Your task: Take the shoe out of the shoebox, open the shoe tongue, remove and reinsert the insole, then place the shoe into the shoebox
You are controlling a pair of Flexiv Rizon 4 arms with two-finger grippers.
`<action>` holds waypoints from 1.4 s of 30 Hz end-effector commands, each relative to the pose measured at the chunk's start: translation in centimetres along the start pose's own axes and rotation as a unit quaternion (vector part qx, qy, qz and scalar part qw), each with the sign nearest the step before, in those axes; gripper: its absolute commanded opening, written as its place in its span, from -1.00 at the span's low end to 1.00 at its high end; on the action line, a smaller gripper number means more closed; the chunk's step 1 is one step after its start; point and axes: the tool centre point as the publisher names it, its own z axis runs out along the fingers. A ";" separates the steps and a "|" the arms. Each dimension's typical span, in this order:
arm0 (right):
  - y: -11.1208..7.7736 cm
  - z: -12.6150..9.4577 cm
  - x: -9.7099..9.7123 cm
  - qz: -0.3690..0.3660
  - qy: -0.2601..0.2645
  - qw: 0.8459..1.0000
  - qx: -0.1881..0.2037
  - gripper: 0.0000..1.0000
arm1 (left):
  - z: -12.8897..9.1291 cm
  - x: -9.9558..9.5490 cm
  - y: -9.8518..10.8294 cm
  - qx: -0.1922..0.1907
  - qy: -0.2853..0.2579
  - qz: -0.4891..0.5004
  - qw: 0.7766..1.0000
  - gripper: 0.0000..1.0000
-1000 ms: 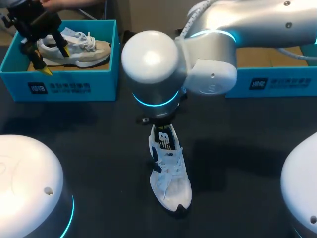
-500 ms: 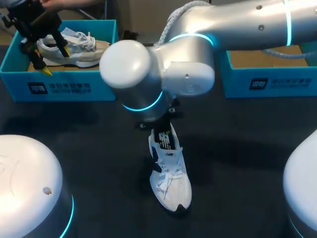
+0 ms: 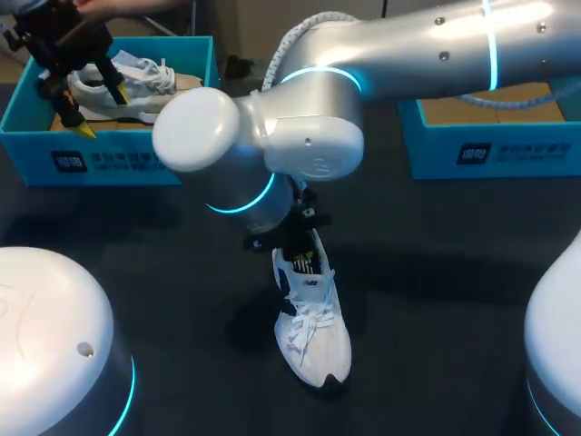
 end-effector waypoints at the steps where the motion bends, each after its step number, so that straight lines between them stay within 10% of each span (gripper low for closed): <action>1: -0.7 1.0 0.6 0.071 -0.063 0.995 0.007 -1.00 | 0.0 0.1 0.0 -0.002 0.000 0.000 1.000 1.00; 17: -0.4 4.0 1.0 0.073 -0.039 0.996 0.040 -1.00 | 0.0 0.1 0.0 -0.002 0.000 0.000 1.000 1.00; 28: -0.3 0.4 0.5 0.069 -0.081 0.994 0.003 -1.00 | 0.0 0.1 0.0 -0.002 0.000 0.000 1.000 1.00; 42: -0.1 4.9 0.8 0.057 -0.061 0.995 0.053 -1.00 | 0.0 0.1 0.0 -0.002 0.000 0.000 1.000 1.00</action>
